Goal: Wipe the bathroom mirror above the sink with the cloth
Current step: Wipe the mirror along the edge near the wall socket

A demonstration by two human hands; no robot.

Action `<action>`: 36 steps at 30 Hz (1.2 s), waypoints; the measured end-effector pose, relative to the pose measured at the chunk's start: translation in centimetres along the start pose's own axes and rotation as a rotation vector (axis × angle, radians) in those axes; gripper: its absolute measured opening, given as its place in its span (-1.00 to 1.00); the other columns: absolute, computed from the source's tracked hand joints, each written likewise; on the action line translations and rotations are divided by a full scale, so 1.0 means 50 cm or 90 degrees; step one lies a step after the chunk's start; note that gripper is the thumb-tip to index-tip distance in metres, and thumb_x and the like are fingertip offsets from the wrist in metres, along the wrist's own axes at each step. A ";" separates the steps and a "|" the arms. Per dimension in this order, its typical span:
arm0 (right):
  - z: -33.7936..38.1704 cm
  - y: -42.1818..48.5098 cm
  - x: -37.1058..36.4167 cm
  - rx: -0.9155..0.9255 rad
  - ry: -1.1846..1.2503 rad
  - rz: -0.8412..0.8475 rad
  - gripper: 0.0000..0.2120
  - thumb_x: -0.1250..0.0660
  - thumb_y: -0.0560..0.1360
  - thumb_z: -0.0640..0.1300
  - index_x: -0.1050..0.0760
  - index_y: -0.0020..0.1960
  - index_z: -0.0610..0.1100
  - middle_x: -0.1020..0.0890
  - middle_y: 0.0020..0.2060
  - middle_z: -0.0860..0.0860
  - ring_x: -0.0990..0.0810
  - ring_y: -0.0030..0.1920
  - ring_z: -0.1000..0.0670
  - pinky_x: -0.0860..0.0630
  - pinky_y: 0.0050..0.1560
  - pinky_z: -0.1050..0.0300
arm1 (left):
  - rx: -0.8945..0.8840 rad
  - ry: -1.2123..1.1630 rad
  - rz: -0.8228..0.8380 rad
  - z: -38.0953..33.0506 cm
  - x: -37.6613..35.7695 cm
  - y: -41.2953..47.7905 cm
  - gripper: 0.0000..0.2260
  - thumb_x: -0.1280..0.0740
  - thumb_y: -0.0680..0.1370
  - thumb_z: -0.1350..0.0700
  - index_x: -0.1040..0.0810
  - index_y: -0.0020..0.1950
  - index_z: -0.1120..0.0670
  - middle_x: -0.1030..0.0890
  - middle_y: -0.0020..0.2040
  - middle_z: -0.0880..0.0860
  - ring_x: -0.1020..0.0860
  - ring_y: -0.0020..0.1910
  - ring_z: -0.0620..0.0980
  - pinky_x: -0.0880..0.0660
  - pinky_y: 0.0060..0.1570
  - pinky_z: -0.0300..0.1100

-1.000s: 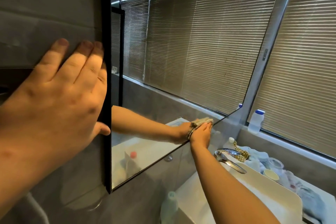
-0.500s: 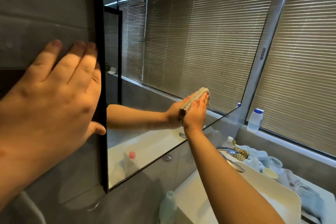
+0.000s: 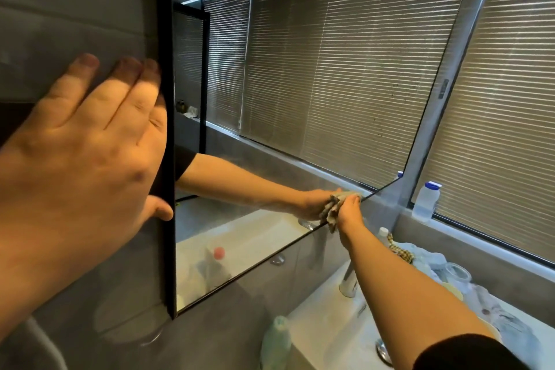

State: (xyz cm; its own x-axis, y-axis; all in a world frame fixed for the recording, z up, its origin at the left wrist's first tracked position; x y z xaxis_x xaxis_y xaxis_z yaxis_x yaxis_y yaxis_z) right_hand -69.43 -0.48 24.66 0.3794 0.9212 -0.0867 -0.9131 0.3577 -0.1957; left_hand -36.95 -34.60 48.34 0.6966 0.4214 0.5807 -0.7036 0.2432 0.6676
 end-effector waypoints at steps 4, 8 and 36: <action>0.027 -0.022 -0.012 0.118 0.040 0.003 -0.43 -0.08 0.59 0.11 -0.25 0.49 -0.21 -0.51 0.31 -0.20 -0.57 0.19 -0.23 -0.57 0.15 -0.19 | -0.010 -0.004 0.006 0.000 -0.004 0.001 0.29 -0.28 0.13 -0.42 0.24 0.49 0.37 0.18 0.55 0.31 0.21 0.53 0.30 0.02 0.44 0.33; 0.054 -0.054 -0.037 0.158 0.035 -0.018 -0.19 0.05 0.44 0.42 -0.04 0.59 0.05 -0.24 0.55 -0.10 -0.32 0.48 -0.19 -0.29 0.45 -0.28 | -0.002 -0.002 -0.027 -0.001 0.020 -0.005 0.14 -0.07 0.17 -0.41 -0.03 0.47 0.41 0.04 0.54 0.33 0.09 0.53 0.32 0.06 0.46 0.31; 0.096 -0.728 -0.219 1.092 -0.295 0.115 -0.46 0.13 0.70 0.09 0.02 0.62 -0.08 -0.02 0.62 -0.02 -0.08 0.58 -0.20 0.02 0.57 -0.18 | -0.004 0.013 0.023 -0.021 0.104 -0.028 -0.05 -0.59 0.14 -0.14 -0.41 0.31 0.43 -0.33 0.39 0.43 -0.30 0.38 0.38 -0.11 0.42 0.25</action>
State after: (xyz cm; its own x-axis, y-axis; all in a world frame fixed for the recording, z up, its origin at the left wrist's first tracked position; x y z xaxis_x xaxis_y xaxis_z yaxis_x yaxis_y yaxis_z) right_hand -41.06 -22.86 37.42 0.4738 0.8189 0.3238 -0.1668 -0.2776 0.9461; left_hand -32.49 -31.80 49.93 0.6677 0.4483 0.5943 -0.7291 0.2327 0.6437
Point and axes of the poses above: each hand's wrist, its own y-axis towards the middle knuckle, its own x-axis out of the back of the hand, z = x × y, the point moved 8 cm from there along y, towards the middle knuckle
